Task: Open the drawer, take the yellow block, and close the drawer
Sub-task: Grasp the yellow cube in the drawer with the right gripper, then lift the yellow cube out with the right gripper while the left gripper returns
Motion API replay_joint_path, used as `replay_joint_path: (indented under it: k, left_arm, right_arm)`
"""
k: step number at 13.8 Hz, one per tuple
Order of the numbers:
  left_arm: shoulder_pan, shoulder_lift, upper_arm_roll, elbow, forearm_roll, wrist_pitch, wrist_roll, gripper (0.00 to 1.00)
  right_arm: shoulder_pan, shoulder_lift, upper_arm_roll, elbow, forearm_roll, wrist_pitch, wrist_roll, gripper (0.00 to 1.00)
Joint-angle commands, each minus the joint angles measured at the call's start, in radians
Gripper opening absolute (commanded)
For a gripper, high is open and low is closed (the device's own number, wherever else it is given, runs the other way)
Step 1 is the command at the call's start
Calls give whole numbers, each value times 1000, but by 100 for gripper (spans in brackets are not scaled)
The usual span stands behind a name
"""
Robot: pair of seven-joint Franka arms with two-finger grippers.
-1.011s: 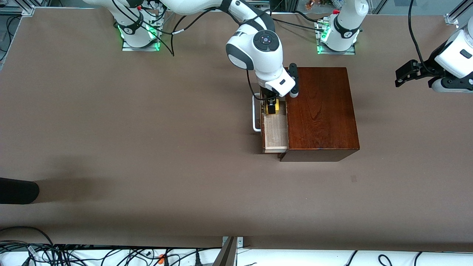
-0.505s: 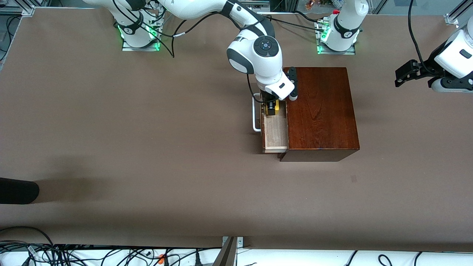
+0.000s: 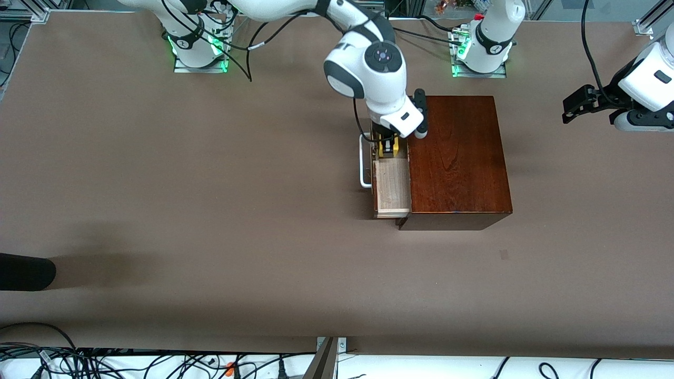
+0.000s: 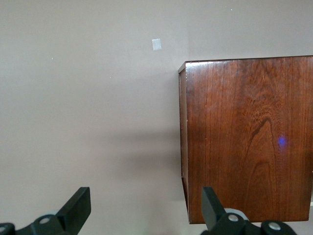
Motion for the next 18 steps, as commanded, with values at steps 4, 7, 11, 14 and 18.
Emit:
replay_joint_path:
  k: [4,7,11,14,18]
  left_arm:
    - [2,-11,-3,4,-10,-17,14,100]
    - [2,-11,-3,4,-10,-18,16,100]
    - [-19,23,-15,16,-22,-41,234,100]
    - [-23,127,-43,78,-57,-138,636,100]
    - [-26,253,-115,95,-236,-126,780,100]
  right_arm:
    - [-98,-156,5,68,59,-175,96,0]
    - [-209,-231,-9,65,73,-245,131,0]
    - [-396,-270,-28,21,125,-299,143,0]
    - [-532,-357,-41,-123,205,-377,152,0]
    - [-615,-475,-152,-426,201,-318,168,0]
